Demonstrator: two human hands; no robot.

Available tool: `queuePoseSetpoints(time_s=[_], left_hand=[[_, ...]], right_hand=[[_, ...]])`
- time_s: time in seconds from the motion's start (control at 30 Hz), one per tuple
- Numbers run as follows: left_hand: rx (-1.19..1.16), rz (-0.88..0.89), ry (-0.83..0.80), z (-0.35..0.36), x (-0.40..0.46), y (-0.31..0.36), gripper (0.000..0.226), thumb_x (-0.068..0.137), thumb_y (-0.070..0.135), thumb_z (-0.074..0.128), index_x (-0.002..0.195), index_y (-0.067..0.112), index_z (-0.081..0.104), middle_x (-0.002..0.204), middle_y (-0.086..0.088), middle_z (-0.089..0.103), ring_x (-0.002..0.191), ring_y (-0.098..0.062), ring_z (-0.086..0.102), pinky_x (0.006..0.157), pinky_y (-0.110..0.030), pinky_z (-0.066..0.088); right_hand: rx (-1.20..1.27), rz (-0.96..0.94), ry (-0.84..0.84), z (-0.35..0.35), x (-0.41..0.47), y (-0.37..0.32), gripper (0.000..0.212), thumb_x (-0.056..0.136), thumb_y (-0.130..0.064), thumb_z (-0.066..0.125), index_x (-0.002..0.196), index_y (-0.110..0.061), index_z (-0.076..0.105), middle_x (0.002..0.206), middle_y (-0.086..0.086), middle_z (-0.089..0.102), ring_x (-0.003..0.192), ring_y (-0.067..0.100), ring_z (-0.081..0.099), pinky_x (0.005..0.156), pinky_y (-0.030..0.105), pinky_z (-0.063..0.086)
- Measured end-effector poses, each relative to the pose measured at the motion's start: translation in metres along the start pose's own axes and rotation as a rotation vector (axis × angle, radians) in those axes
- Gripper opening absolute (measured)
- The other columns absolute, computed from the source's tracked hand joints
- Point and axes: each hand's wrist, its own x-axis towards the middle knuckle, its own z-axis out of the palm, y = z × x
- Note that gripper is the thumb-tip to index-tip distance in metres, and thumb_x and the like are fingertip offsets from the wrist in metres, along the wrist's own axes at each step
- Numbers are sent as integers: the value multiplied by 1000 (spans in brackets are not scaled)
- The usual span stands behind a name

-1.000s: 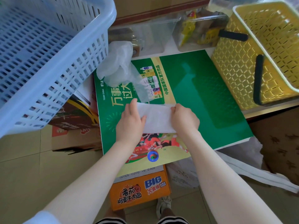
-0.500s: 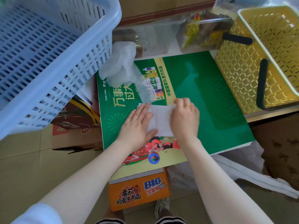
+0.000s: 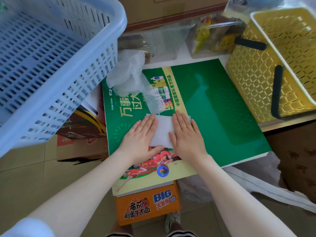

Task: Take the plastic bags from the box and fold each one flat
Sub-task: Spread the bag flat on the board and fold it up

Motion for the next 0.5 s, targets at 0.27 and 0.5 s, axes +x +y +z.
queuePoseSetpoints(time_s=[0.27,0.5], left_hand=[[39,15,-36,-9,-1,-5,100,66,75,-4,146,16,-11,143,0,-28,142,-17,-14,113,-32,-9],[49,52,-92,-16,-3,-3,80,77,73,15,143,37,-12,151,-5,-24,141,-19,-17,110,-31,-11]], right_hand=[[-84,131,-58,-12,-12,23,64,92,-44,-1,150,-15,-2,158,0,-5,145,15,-5,116,39,-5],[-39,-288,-31,-18,-17,0,57,91,-35,25,144,-14,33,151,8,32,139,28,30,114,44,11]])
